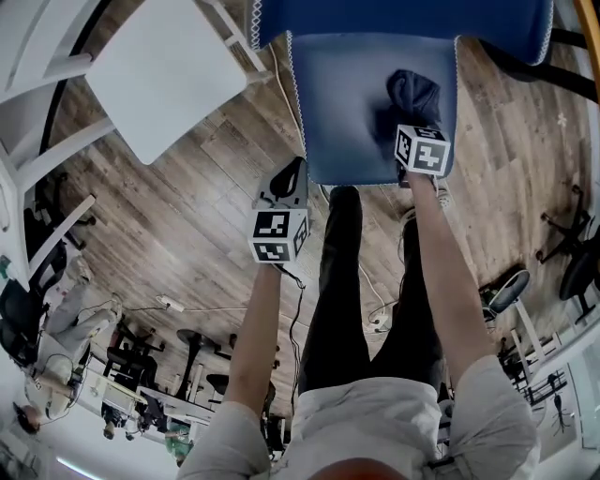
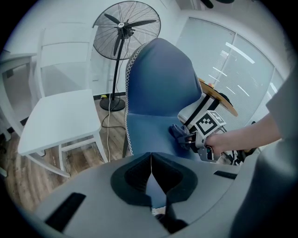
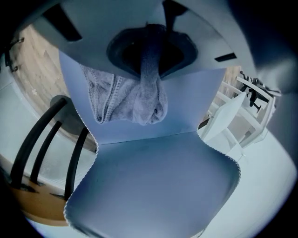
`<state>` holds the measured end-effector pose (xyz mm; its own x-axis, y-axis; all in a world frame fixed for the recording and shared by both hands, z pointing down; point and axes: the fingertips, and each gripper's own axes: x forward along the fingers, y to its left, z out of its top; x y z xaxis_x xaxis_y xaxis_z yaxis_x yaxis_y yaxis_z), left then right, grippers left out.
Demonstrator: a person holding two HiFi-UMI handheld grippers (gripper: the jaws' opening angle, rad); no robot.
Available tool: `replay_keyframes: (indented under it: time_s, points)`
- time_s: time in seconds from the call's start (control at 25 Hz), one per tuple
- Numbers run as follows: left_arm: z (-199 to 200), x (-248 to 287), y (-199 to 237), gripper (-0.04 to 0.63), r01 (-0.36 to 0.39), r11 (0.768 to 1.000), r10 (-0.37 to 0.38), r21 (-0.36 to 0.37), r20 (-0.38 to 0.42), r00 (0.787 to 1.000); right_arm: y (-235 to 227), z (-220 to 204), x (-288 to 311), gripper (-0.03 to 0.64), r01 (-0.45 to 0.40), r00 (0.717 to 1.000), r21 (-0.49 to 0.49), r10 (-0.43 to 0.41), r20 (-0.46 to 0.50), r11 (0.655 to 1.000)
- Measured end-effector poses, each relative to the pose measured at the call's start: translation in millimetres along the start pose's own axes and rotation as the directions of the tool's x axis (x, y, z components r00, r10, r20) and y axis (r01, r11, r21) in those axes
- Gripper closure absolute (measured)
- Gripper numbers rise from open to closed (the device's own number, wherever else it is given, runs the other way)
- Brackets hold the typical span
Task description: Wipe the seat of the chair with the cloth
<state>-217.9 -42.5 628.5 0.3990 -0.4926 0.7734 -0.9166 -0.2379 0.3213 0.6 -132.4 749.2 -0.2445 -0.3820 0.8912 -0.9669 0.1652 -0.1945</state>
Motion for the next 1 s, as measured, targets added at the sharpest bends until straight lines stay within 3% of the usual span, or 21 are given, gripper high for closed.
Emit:
replay_keyframes:
  time_s: [0.24, 0.4, 0.64, 0.84, 1.0]
  points:
    - [-9.5, -6.2, 6.4, 0.568, -0.010, 1.000, 0.009, -0.025, -0.006, 1.000, 44.3, 1.7, 8.2, 0.569, -0.020, 1.000, -0.030, 0.020, 0.013, 0.999]
    - [-11.6, -8.5, 2.4, 0.568, 0.002, 1.000, -0.002, -0.019, -0.013, 1.000, 89.2, -0.5, 14.4, 0.568, -0.110, 0.994, -0.031, 0.110, 0.007, 0.993]
    - [-7.2, -10.0, 0.1, 0.568, 0.024, 1.000, -0.025, -0.016, -0.011, 1.000, 154.2, -11.1, 20.2, 0.568, -0.200, 0.980, -0.194, 0.194, -0.053, 0.960]
    - [-6.1, -10.5, 2.3, 0.568, 0.015, 1.000, -0.015, -0.024, -0.001, 1.000, 169.7, -17.1, 18.7, 0.568, -0.267, 0.964, -0.426, 0.240, -0.117, 0.864]
    - [-11.4, -8.6, -4.6, 0.568, 0.019, 0.999, -0.019, -0.034, -0.004, 1.000, 180.0, -23.3, 16.1, 0.568, -0.330, 0.944, -0.596, 0.277, -0.181, 0.732]
